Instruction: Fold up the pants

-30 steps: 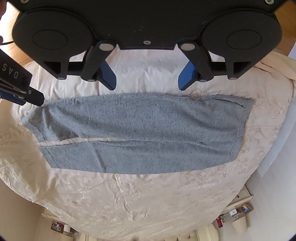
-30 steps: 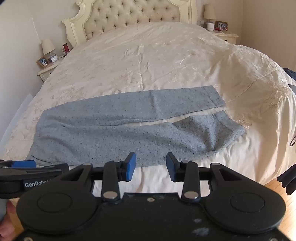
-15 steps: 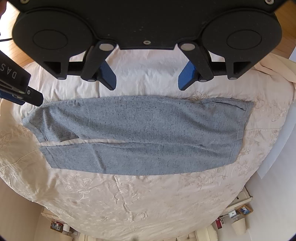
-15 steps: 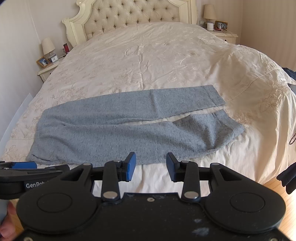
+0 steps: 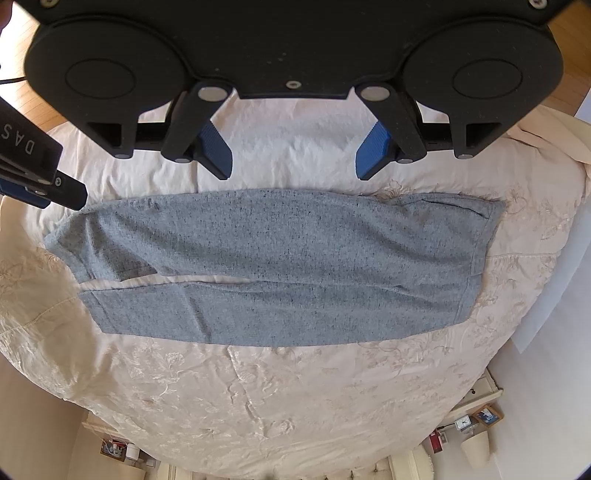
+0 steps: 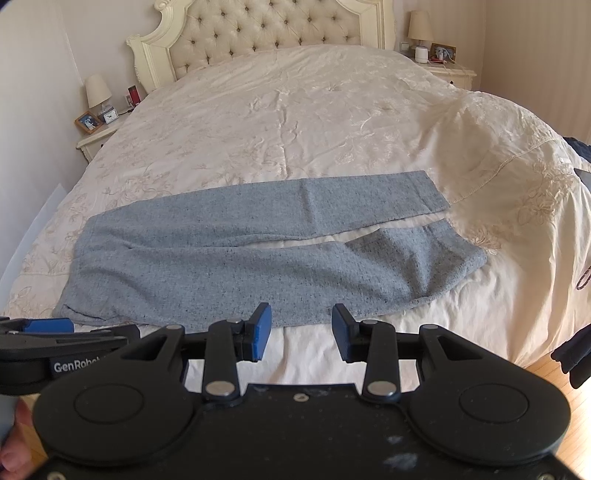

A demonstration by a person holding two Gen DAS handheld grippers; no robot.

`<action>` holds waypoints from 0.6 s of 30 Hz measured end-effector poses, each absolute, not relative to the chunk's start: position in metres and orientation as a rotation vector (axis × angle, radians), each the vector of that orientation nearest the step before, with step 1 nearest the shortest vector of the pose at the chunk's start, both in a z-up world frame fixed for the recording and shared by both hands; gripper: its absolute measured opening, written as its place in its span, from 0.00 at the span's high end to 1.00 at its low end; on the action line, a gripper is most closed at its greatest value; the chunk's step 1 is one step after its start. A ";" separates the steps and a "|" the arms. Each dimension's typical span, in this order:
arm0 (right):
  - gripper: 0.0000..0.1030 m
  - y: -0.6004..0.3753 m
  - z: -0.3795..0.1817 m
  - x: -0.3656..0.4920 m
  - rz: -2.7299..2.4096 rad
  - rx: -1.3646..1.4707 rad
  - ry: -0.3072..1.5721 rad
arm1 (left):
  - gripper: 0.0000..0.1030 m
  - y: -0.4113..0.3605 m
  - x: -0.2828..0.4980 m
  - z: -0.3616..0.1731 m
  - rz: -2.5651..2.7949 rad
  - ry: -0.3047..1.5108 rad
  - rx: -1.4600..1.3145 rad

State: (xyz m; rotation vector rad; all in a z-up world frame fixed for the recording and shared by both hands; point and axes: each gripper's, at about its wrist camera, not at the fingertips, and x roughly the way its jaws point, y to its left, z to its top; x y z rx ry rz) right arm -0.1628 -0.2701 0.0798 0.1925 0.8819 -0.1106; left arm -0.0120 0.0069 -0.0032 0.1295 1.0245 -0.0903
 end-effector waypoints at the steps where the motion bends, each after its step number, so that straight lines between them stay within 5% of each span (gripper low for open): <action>1: 0.62 -0.270 0.080 -0.163 -0.111 0.193 0.883 | 0.27 0.007 -0.012 -0.003 -0.090 1.025 0.130; 18: 0.62 -0.268 0.081 -0.160 -0.120 0.183 0.897 | 0.27 0.008 -0.010 0.000 -0.094 1.027 0.137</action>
